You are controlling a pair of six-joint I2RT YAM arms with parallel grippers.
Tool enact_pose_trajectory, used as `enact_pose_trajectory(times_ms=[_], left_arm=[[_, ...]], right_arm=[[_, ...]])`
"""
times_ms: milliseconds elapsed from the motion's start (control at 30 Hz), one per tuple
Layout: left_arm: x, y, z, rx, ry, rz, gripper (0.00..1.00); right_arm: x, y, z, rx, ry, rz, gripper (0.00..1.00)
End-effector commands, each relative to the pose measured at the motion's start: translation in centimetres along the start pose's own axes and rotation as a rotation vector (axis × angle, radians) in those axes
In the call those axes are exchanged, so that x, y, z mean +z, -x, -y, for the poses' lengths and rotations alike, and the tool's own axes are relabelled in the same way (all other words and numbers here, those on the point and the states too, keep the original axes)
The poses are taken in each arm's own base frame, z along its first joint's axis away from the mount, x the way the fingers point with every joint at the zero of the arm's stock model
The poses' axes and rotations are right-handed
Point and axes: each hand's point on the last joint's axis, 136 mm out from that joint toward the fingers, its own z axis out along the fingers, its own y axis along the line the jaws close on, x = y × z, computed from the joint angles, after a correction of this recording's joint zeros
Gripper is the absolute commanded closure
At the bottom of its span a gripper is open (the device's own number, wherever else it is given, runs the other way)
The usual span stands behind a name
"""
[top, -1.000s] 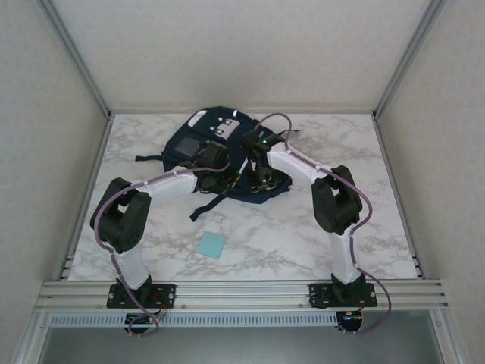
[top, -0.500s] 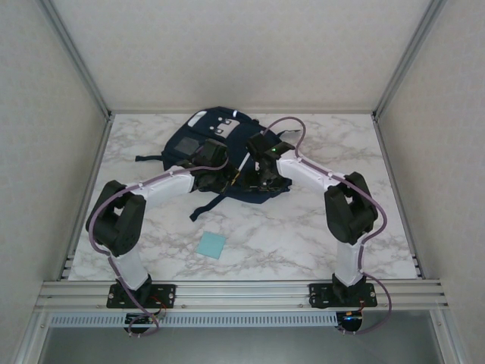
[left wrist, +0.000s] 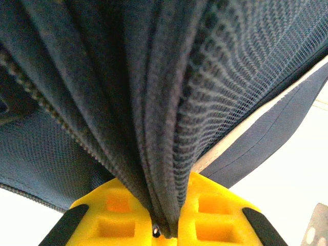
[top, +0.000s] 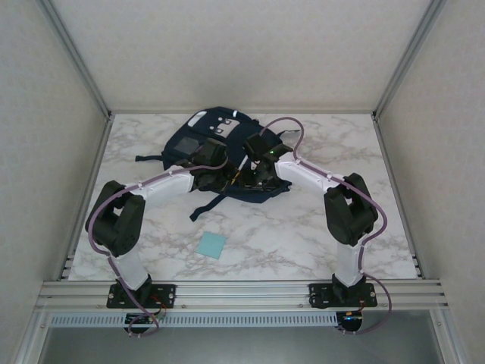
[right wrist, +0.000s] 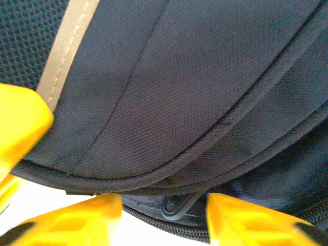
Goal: Pack books, pencil case, and school supplies into a backpack
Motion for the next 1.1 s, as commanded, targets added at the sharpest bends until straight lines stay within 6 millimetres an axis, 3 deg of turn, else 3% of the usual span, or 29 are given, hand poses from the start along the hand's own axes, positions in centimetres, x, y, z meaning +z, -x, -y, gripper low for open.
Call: enact_pose_trajectory(times_ms=[0,67,200,300,500,800,933,1067], left_arm=[[-3.6,0.1,4.8,0.001,-0.145,0.002,1.00],[-3.8,0.7,4.8,-0.006,-0.150,0.012,1.00],[-4.4,1.6,5.0,-0.012,-0.165,0.032,1.00],[-4.9,1.9,5.2,-0.011,-0.174,0.039,1.00],[-5.6,2.0,5.1,0.004,-0.174,0.039,1.00],[-5.3,2.8,2.9,0.006,-0.126,0.051,1.00],[-5.0,4.0,1.3,0.037,-0.071,0.070,1.00],[-4.8,5.1,-0.2,0.111,-0.014,0.070,1.00]], right_arm=[[1.5,-0.1,3.1,0.017,-0.127,-0.002,0.61],[1.3,-0.4,3.3,0.011,-0.137,-0.012,0.59],[1.1,-1.1,4.1,0.007,-0.169,-0.033,0.41],[1.5,-1.4,4.9,0.010,-0.197,-0.039,0.42],[2.0,0.3,5.4,0.033,-0.197,-0.015,0.63],[-0.2,2.1,4.7,-0.059,-0.138,0.015,0.98],[-0.9,0.9,4.2,-0.158,-0.108,-0.064,1.00],[-1.1,-0.7,5.8,-0.246,-0.166,-0.145,1.00]])
